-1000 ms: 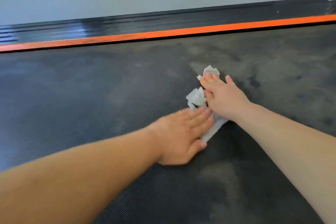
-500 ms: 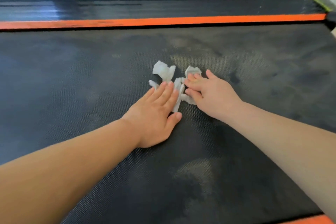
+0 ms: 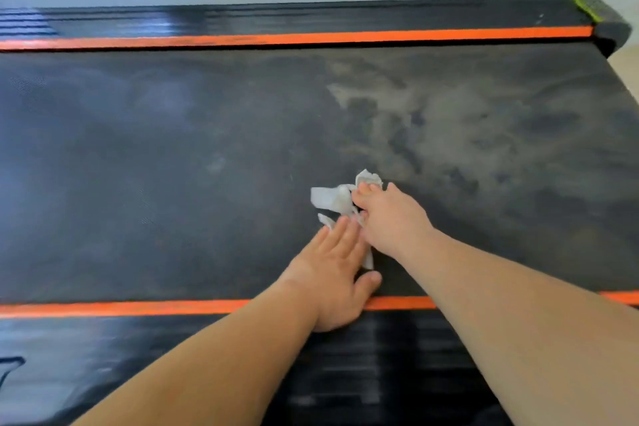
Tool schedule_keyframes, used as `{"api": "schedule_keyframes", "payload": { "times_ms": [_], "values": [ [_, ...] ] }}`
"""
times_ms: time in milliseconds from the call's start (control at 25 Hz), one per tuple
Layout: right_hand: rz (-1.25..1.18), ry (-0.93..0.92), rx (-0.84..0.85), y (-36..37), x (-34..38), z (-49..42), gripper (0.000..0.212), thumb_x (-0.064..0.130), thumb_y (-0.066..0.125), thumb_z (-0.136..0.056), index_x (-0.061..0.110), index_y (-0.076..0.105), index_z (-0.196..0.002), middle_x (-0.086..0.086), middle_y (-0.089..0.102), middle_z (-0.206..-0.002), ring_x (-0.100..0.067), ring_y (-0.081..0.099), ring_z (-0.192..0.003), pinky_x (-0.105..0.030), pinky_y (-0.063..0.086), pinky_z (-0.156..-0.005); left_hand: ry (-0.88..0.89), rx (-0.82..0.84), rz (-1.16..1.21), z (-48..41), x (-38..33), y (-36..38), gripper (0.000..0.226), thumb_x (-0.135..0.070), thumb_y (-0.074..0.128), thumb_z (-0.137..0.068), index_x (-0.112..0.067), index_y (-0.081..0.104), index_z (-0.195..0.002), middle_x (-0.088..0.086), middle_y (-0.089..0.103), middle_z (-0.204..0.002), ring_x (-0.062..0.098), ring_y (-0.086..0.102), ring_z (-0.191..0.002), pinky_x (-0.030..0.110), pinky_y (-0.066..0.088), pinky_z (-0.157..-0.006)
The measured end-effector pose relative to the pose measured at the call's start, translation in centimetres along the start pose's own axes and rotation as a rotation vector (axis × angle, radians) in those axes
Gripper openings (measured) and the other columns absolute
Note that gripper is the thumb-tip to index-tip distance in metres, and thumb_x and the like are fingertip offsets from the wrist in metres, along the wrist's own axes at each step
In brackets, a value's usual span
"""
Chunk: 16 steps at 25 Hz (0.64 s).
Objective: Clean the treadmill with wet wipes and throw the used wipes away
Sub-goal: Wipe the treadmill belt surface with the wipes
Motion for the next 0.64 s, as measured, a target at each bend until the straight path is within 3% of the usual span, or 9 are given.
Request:
{"api": "schedule_keyframes", "payload": {
  "times_ms": [80, 160, 200, 280, 320, 480, 640],
  "values": [
    [-0.033, 0.029, 0.049, 0.5, -0.9, 1.2, 0.046, 0.022, 0.044, -0.101, 0.029, 0.041, -0.146, 0.004, 0.042, -0.152, -0.027, 0.041, -0.13, -0.04, 0.043, -0.097, 0.091, 0.033, -0.04, 0.9, -1.6, 1.1, 0.077, -0.06, 0.014, -0.104, -0.017, -0.012, -0.161, 0.004, -0.021, -0.168, 0.019, -0.026, -0.152, 0.042, -0.009, -0.127],
    [-0.002, 0.032, 0.075, 1.3, -1.5, 2.0, 0.049, 0.019, 0.043, -0.101, 0.029, 0.036, -0.148, 0.006, 0.035, -0.154, -0.026, 0.042, -0.127, -0.04, 0.043, -0.092, 0.093, 0.016, -0.094, 0.6, -0.9, 1.2, 0.076, -0.061, 0.013, -0.103, -0.018, -0.01, -0.162, 0.003, -0.02, -0.168, 0.016, -0.026, -0.153, 0.04, -0.009, -0.127],
    [-0.001, 0.031, 0.072, 1.5, -1.5, 2.3, 0.053, 0.016, 0.042, -0.101, 0.027, 0.032, -0.152, 0.005, 0.029, -0.159, -0.025, 0.038, -0.134, -0.04, 0.039, -0.1, 0.061, -0.005, -0.104, 0.2, -0.2, 1.0, 0.076, -0.06, 0.013, -0.104, -0.017, -0.01, -0.162, 0.004, -0.02, -0.169, 0.016, -0.025, -0.153, 0.04, -0.009, -0.127],
    [-0.017, 0.026, 0.047, 2.1, -1.1, 2.8, 0.06, 0.012, 0.041, -0.102, 0.021, 0.022, -0.158, 0.002, 0.014, -0.168, -0.018, 0.02, -0.151, -0.036, 0.018, -0.12, -0.074, -0.084, -0.064, -0.8, 1.4, 0.2, 0.076, -0.058, 0.013, -0.104, -0.015, -0.013, -0.161, 0.004, -0.023, -0.168, 0.017, -0.026, -0.153, 0.04, -0.01, -0.127],
    [-0.039, 0.028, 0.031, 2.2, -1.1, 2.8, 0.06, 0.012, 0.042, -0.103, 0.021, 0.02, -0.159, 0.002, 0.01, -0.169, -0.017, 0.015, -0.154, -0.034, 0.011, -0.123, -0.139, -0.121, -0.025, -1.2, 1.9, 0.0, 0.077, -0.059, 0.012, -0.104, -0.014, -0.014, -0.16, 0.004, -0.025, -0.167, 0.018, -0.028, -0.152, 0.04, -0.012, -0.126],
    [-0.165, 0.058, 0.047, 2.7, -2.3, 3.3, 0.058, 0.014, 0.038, -0.107, 0.026, 0.021, -0.161, 0.007, 0.009, -0.17, -0.012, 0.009, -0.156, -0.035, 0.006, -0.127, -0.142, -0.133, 0.003, -1.8, 1.8, 0.3, 0.078, -0.059, 0.012, -0.103, -0.013, -0.019, -0.159, 0.006, -0.03, -0.165, 0.019, -0.032, -0.15, 0.041, -0.013, -0.126],
    [-0.068, 0.103, 0.072, 2.5, -3.2, 5.7, 0.057, 0.018, 0.034, -0.109, 0.029, 0.016, -0.161, 0.009, 0.008, -0.17, -0.01, 0.01, -0.156, -0.031, 0.005, -0.124, -0.108, -0.121, -0.011, -2.6, 2.0, -0.3, 0.078, -0.058, 0.012, -0.104, -0.013, -0.019, -0.159, 0.007, -0.028, -0.166, 0.02, -0.03, -0.151, 0.042, -0.013, -0.126]
  ]
}}
Point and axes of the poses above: each hand's wrist, its own z-axis away from the middle knuckle, its own y-axis out of the palm, x = y × z, the point moved 6 cm from there along -z, towards the middle knuckle
